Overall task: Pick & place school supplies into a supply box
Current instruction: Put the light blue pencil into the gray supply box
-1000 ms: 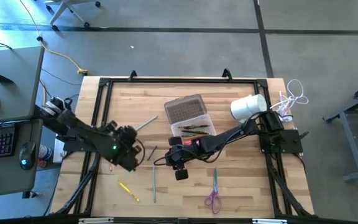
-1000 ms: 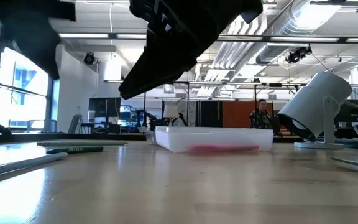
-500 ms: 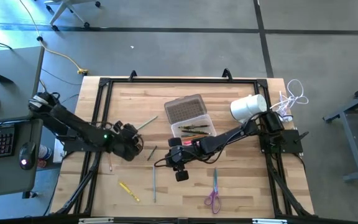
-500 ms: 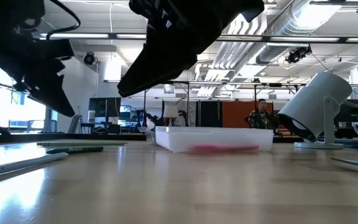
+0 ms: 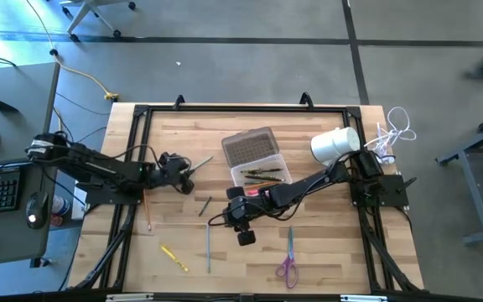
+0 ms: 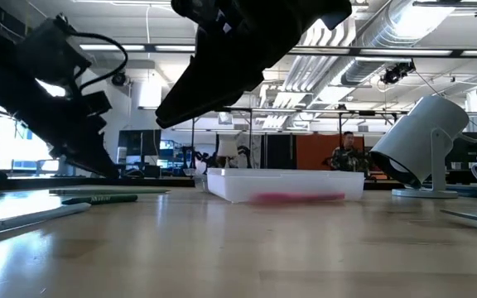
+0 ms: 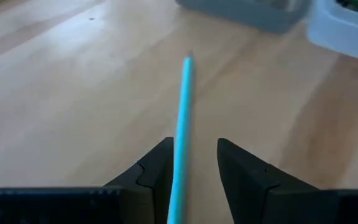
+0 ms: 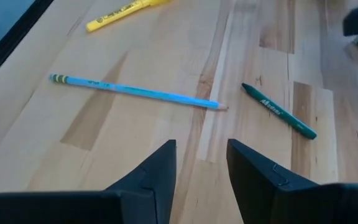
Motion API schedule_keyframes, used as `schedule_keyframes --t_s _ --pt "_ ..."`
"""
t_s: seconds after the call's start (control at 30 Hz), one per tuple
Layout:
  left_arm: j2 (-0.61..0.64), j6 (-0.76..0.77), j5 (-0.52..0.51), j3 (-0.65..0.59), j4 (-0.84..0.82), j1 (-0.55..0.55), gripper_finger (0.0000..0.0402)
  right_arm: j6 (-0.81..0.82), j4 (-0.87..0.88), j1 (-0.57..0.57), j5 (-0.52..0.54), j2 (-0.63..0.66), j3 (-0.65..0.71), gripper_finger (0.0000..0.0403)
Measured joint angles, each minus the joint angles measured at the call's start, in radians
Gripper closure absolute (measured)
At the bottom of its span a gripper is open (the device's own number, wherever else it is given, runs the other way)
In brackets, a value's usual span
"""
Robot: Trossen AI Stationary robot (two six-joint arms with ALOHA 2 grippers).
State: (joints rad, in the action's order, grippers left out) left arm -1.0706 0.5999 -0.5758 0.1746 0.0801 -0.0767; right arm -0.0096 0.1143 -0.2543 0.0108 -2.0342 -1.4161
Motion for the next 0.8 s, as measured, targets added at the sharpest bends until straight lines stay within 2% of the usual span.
schedule_keyframes --t_s 0.13,0.3,0.8 --pt "0.0 -0.038 0.026 -0.031 0.031 0.067 0.0243 -0.043 0.0 0.0 -0.002 0.0 0.0 0.0276" --pt "0.0 -0.05 0.117 -0.05 0.048 0.092 0.0243 -0.05 0.0 0.0 -0.002 0.0 0.0 0.0276" --pt "-0.006 -0.042 0.097 -0.161 0.221 0.09 0.0243 -0.043 -0.007 0.0 -0.003 0.0 0.0 0.0276"
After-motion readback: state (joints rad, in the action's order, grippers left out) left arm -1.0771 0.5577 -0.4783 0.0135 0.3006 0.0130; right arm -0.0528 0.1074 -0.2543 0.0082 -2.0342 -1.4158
